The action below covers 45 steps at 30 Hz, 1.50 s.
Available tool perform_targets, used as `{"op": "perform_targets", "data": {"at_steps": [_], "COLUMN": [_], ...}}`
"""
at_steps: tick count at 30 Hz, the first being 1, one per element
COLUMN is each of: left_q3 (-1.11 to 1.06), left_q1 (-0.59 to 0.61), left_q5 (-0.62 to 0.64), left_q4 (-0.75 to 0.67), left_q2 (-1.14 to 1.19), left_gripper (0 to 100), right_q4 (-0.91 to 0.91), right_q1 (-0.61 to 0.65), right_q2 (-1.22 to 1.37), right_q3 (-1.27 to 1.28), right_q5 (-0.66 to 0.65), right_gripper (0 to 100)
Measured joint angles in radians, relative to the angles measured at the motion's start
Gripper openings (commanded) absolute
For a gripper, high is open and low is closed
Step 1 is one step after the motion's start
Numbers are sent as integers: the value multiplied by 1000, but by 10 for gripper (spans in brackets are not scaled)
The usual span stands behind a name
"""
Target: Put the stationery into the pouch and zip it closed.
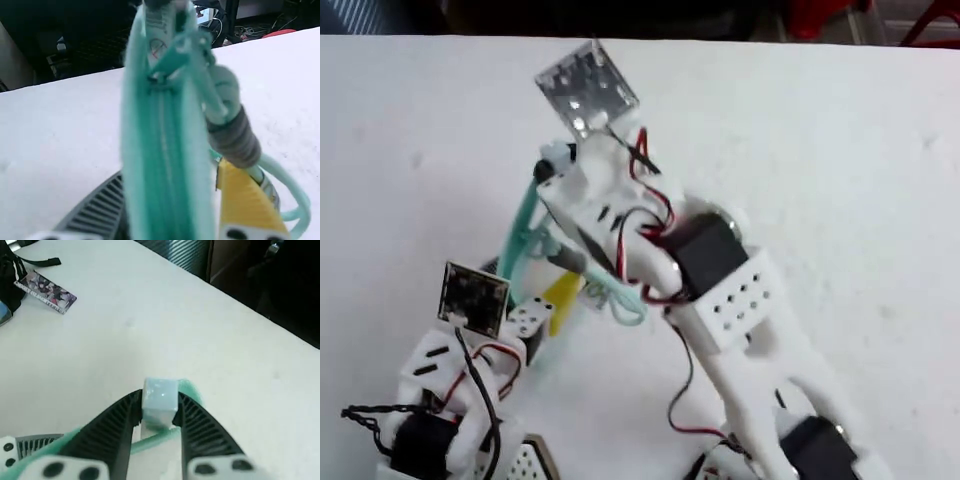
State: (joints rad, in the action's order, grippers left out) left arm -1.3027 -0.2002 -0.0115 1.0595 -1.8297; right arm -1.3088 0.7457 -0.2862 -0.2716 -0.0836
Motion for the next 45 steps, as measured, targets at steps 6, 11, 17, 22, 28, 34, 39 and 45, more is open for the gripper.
{"op": "perform_targets", "data": {"at_steps": [6,11,17,22,28,34,39,45], "left_q3": [0,0,0,0,0,0,0,0], "left_q1": [0,0,2,2,2,2,2,3], "left_q5": [0,0,0,0,0,0,0,-54], "left_q4": [0,0,0,0,0,0,0,0], "left_q2": [0,0,0,0,0,0,0,0], "left_gripper": [245,245,245,245,245,244,85,20], "right_q4": [-319,-387,-390,-390,-390,-390,-390,-387], "right_q1": [0,2,0,6,3,3,3,-115], "right_q2": [253,417,427,417,368,364,331,196], "right_q3": [-428,-597,-617,-618,-618,-618,-623,-629], "right_q5": [0,0,0,0,0,0,0,0], "right_gripper": [17,18,164,232,231,230,230,229]}}
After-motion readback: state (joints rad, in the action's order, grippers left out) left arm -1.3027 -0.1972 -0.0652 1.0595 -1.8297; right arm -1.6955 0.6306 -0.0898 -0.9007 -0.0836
